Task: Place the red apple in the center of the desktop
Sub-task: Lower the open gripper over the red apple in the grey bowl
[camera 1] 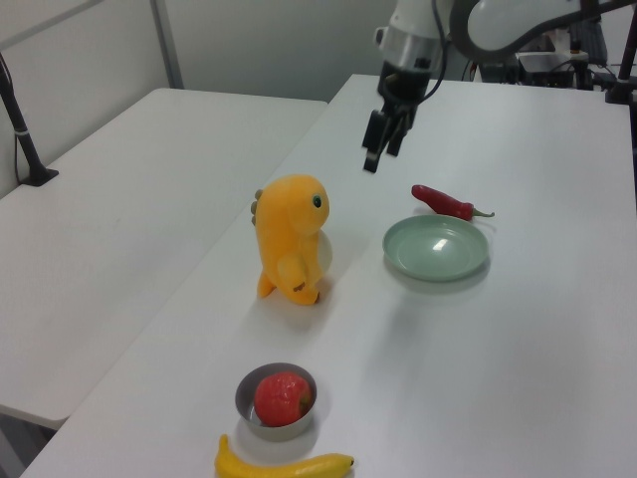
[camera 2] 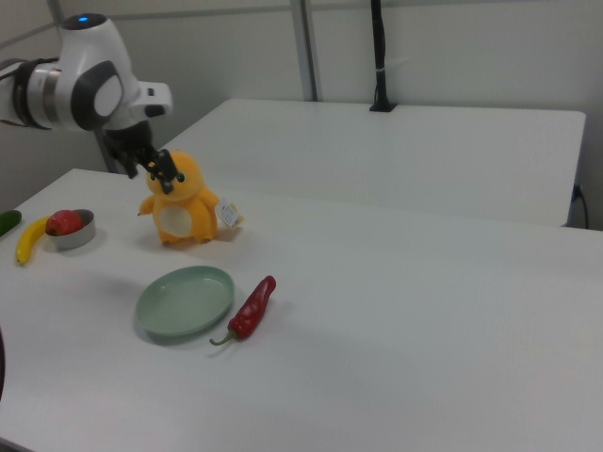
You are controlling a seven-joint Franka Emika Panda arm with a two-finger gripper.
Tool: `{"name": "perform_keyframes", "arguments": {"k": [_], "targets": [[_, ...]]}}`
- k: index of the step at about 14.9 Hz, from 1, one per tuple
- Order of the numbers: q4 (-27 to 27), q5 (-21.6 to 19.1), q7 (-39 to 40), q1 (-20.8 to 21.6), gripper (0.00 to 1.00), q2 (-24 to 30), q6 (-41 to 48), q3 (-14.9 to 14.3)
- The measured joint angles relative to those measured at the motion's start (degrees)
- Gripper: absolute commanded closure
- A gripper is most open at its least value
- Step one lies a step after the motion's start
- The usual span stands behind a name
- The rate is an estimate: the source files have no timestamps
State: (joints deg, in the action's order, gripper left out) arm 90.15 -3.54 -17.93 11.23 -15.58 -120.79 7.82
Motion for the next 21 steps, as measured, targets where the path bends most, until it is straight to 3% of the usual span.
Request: {"name": "perform_keyframes", "arguments": {"k": [4, 7, 12, 17, 19, 21], "targets": [[-4.08, 0.86, -3.74, 6.29, 0.0, -4.49, -5.99, 1.32], [-5.76, 5.34, -8.33, 12.42, 0.0, -8.21, -11.34, 1.4], [-9.18, 16.88, -20.36, 20.68, 0.0, -16.14, -18.73, 1.39], [-13.16, 33.08, -33.4, 24.45, 0.0, -24.61, -23.32, 1.14], [-15.46, 36.47, -35.95, 24.54, 0.0, -27.17, -24.94, 1.12], [-16.79, 37.41, -36.5, 24.57, 0.0, -28.59, -26.38, 1.09]]}}
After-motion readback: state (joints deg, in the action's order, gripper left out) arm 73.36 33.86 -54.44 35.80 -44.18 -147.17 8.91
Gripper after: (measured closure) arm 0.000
